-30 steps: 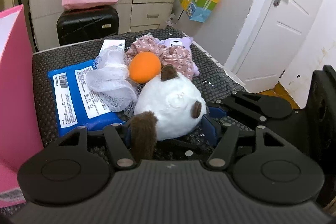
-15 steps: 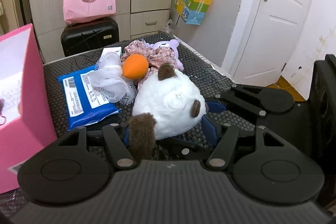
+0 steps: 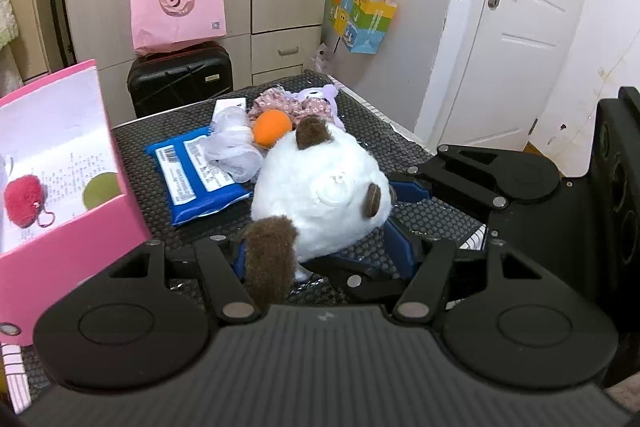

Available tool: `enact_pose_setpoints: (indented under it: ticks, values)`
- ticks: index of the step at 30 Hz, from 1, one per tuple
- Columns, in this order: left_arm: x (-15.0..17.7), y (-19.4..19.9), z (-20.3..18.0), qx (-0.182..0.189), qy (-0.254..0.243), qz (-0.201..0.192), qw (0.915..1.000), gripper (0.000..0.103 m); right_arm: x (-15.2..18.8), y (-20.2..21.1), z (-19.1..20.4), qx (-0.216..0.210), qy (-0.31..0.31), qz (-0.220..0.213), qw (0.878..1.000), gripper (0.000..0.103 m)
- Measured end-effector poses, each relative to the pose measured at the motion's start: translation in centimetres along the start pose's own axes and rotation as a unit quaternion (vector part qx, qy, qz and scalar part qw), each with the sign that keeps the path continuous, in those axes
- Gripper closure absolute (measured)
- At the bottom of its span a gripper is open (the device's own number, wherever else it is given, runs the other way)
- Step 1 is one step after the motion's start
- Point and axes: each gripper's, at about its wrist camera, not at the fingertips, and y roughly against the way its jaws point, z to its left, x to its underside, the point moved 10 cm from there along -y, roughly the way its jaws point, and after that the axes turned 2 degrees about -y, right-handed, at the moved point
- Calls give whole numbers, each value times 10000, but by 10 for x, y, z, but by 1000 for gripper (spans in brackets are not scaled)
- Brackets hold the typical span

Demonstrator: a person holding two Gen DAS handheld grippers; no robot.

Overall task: Organize soft objects
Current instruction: 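Lift the white plush with both tools and drop it into the pink box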

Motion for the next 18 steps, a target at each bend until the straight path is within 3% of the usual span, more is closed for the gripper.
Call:
enact_pose_setpoints:
  ticks: [10, 18]
  values:
    - [-14, 51, 40, -455, 59, -407, 9981, 41, -50, -2, 39, -300, 376, -404, 9980, 40]
    - [-37, 72, 96, -1015, 265, -776, 9914, 39, -104, -35, 69, -594, 718, -840, 9921, 40]
